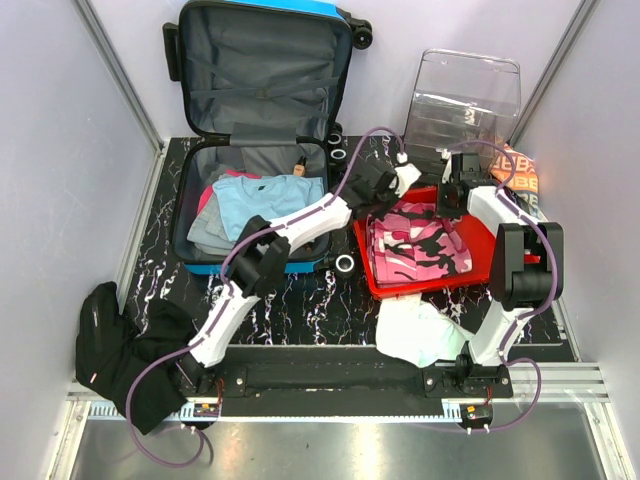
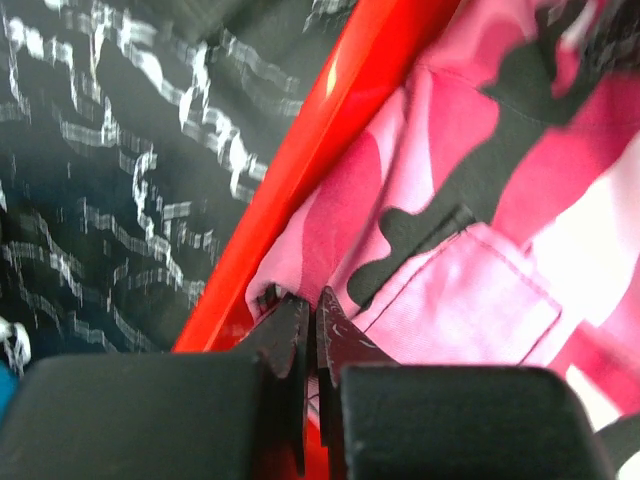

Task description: Open, take out, and arrange the luggage

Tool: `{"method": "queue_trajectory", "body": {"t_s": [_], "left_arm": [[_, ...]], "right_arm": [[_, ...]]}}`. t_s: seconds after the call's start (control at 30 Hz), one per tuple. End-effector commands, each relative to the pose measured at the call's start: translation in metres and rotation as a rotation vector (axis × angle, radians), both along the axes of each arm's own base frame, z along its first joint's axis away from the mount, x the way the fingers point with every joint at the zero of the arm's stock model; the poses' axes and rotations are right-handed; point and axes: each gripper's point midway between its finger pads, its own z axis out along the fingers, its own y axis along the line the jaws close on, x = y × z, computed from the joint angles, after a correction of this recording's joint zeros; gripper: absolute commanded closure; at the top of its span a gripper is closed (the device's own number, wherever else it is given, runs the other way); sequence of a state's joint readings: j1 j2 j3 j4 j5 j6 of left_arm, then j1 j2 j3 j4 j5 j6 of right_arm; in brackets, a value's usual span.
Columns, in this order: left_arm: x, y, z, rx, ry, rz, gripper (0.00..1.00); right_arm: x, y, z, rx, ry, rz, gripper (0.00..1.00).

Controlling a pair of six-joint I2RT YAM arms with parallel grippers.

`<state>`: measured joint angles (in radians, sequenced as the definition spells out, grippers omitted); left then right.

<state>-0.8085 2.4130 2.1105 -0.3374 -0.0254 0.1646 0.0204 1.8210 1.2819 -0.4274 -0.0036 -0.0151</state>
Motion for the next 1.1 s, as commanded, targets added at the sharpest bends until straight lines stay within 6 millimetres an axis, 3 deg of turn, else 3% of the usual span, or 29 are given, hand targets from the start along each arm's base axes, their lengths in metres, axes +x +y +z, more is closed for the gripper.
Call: {"method": "queue_trajectory", "body": {"t_s": [0.0,0.03,0.17,0.23,0.3,0.4,0.5,0.63,0.7,0.8,0.83,0.9,0.97,1.07], "left_arm": [[0.010,0.052,0.035,-0.025,0.003,0.131,1.00],[0.003,0.055,0.038,-0.028,0.011,0.123,1.00],[-0.013,0.061,0.015,-0.018,0.075,0.107,1.00],[-0.009,0.062,0.009,-0.003,0.068,0.125,1.00],[-0.004,0.063,0.011,0.006,0.050,0.135,1.00],[0.000,0.063,0.015,0.011,0.030,0.136,1.00],[-0.001,0.063,0.018,0.007,0.034,0.127,1.00],[-0.003,0.059,0.023,-0.003,0.041,0.115,1.00],[-0.004,0.057,0.031,-0.013,0.042,0.107,0.97],[-0.005,0.054,0.046,-0.037,0.047,0.095,0.81],[-0.006,0.052,0.050,-0.044,0.045,0.088,0.73],[-0.004,0.049,0.067,-0.062,0.036,0.087,0.66],[-0.008,0.044,0.080,-0.090,0.044,0.058,0.60],[-0.014,0.043,0.101,-0.120,0.047,0.036,0.55]], "right_arm": [[0.042,0.010,0.035,0.012,-0.216,0.101,1.00],[0.043,0.010,0.035,0.007,-0.218,0.110,1.00],[0.047,-0.003,0.025,-0.060,-0.203,0.084,0.94],[0.042,-0.017,0.016,-0.096,-0.162,0.006,0.77],[0.032,-0.047,0.014,-0.142,-0.124,-0.126,0.55],[0.017,-0.088,0.018,-0.136,-0.093,-0.294,0.39],[0.011,-0.103,0.028,-0.153,-0.096,-0.329,0.38],[0.012,-0.107,0.050,-0.178,-0.123,-0.326,0.37],[0.012,-0.106,0.064,-0.177,-0.131,-0.319,0.37],[0.010,-0.091,0.085,-0.168,-0.171,-0.284,0.43],[0.012,-0.073,0.092,-0.151,-0.204,-0.237,0.46],[0.013,-0.046,0.095,-0.114,-0.231,-0.166,0.50],[0.013,-0.001,0.090,-0.030,-0.236,-0.039,0.55],[0.016,0.019,0.072,0.024,-0.206,0.012,0.61]]}}
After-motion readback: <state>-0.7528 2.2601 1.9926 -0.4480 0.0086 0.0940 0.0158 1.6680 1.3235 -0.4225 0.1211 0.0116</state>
